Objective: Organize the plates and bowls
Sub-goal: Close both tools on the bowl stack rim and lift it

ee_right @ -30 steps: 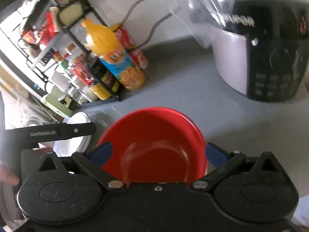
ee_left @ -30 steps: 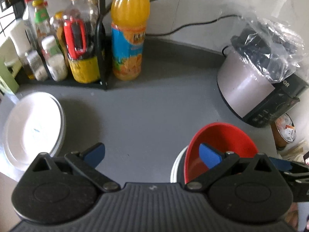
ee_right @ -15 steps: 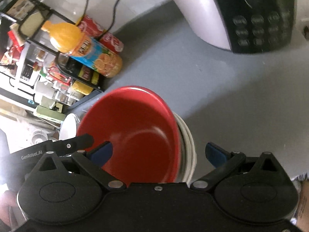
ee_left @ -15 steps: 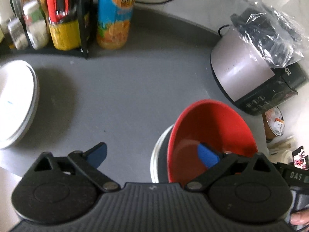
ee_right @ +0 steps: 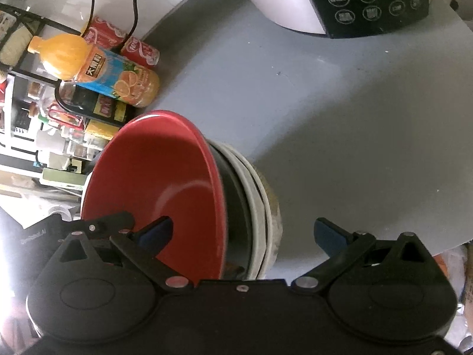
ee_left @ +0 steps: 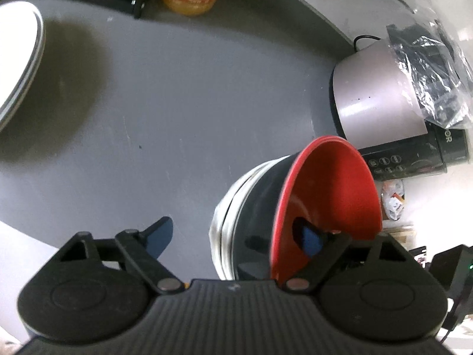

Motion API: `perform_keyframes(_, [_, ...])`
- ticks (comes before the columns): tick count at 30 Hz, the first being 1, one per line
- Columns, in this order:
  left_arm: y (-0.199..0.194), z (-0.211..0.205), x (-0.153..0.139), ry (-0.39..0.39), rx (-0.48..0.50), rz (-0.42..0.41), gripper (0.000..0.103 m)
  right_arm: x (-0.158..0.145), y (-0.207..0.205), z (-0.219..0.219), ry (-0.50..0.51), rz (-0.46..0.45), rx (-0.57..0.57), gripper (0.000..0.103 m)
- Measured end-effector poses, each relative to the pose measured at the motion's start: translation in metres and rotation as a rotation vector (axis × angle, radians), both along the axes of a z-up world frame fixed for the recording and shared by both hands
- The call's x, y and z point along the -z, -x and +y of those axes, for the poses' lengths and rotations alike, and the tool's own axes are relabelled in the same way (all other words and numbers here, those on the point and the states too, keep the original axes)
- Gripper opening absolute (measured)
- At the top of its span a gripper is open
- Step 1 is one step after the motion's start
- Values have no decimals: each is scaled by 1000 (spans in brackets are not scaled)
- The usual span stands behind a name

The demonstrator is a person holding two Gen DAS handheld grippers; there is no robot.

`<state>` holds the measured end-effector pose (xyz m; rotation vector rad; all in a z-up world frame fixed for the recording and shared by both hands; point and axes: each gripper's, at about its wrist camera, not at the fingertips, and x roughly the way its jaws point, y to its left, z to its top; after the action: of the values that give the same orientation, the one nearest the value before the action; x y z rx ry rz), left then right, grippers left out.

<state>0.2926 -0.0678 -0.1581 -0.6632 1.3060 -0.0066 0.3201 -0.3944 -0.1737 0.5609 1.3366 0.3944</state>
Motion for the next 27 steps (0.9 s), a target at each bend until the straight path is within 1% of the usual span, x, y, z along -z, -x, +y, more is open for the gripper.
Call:
perform_keyframes(2, [0,2,4,28,-4,15,83,3,0,-1,-20,13,2,99])
perform_keyframes(7, [3,4,17,94,3,37,74,8,1,-1,-26,28,3,98])
perform_keyframes(8, [4,4,18,101,4,35,71,9,1,-1,-34,32,4,96])
perform_keyframes(9, [5,5,20,110,8,29,70,11,1,0,-41,37,6,94])
perform_keyframes(11, [8,6,23,131,13,24,69,13,2,0,-52,45,16,93])
perform_keyframes(16, [13,9,29,188,13,4,66,17,4,1,-85,63,25,85])
perform_keyframes(17, [14,10,30,204,12,-4,62,17,5,2,-89,63,27,82])
perform_keyframes(18, [14,11,31,214,9,-7,62,17,5,2,-99,60,27,78])
perform_keyframes(23, [18,19,36,245,8,-23,62,18,5,-1,-116,56,40,78])
perform_keyframes(27, [17,20,36,234,17,-36,62,17,5,0,-108,30,35,80])
